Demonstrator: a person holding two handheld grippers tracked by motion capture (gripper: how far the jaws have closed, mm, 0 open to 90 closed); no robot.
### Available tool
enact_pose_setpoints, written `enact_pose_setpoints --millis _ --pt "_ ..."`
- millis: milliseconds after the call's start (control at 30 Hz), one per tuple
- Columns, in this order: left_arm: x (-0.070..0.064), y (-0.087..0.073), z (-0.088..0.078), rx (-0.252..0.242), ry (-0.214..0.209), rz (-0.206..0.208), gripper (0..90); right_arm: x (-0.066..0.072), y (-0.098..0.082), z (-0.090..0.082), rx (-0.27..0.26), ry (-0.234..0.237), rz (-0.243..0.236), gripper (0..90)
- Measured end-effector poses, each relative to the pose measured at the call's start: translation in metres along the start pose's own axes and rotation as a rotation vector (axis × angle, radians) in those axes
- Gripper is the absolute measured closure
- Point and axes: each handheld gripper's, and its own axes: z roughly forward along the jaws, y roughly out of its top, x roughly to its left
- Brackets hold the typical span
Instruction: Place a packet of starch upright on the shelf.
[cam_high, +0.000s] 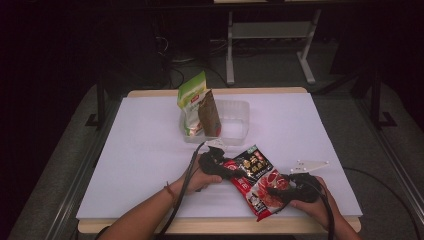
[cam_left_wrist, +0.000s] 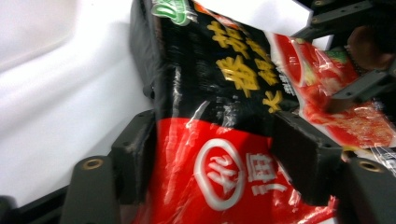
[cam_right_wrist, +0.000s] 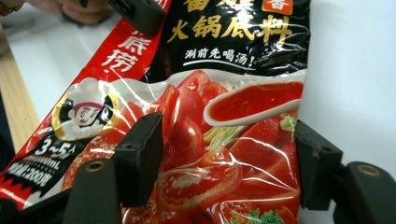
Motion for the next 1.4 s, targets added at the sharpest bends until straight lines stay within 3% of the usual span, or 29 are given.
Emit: enact_pose_setpoints --millis 200,267,367,400,500,700,767,1100,1233,1333,1400 --pt "0.001 -0.001 -0.001 -0.025 -0.011 -0.019 38.5 0.002 0.000 0.001 -0.016 -0.021 -0.001 37.3" --pt "-0.001 -0.001 -0.002 -0.064 -0.005 -0.023 41.3 0.003 0.001 0.001 -0.027 -0.031 -0.011 39.5" --pt "-0.003 -0.002 -0.004 -0.098 0.003 -0.008 44.5 0.002 0.000 -0.001 -0.046 -0.037 0.005 48.6" --pt "-0.003 -0.002 -0.005 -0.112 0.001 -0.019 47.6 0.000 0.000 -0.003 -0.059 -0.038 0.013 53.0" --pt "-0.002 -0.002 -0.010 -0.165 -0.014 -0.023 57.0 -0.001 0.000 -0.005 -0.076 -0.032 0.019 54.6" --pt "-0.009 0.003 -0.023 -0.252 0.020 0.027 77.3 0.004 0.003 -0.010 -0.124 -0.042 -0.002 56.4" --pt "-0.015 0.005 -0.028 -0.273 0.041 0.052 78.4 0.005 0.004 -0.010 -0.137 -0.044 -0.007 56.8" --pt "-0.023 0.009 -0.042 -0.402 0.063 0.064 79.2 0.016 0.010 -0.013 -0.183 -0.033 -0.029 65.3" --pt "-0.021 0.007 -0.038 -0.403 0.054 0.051 76.4 0.018 0.010 -0.011 -0.191 -0.026 -0.037 66.6" --pt "-0.020 0.007 -0.033 -0.375 0.027 0.041 67.4 0.019 0.011 -0.012 -0.196 -0.017 -0.048 68.4" --pt "-0.021 0.006 -0.032 -0.376 0.036 0.046 66.3 0.020 0.011 -0.011 -0.191 -0.018 -0.055 69.0"
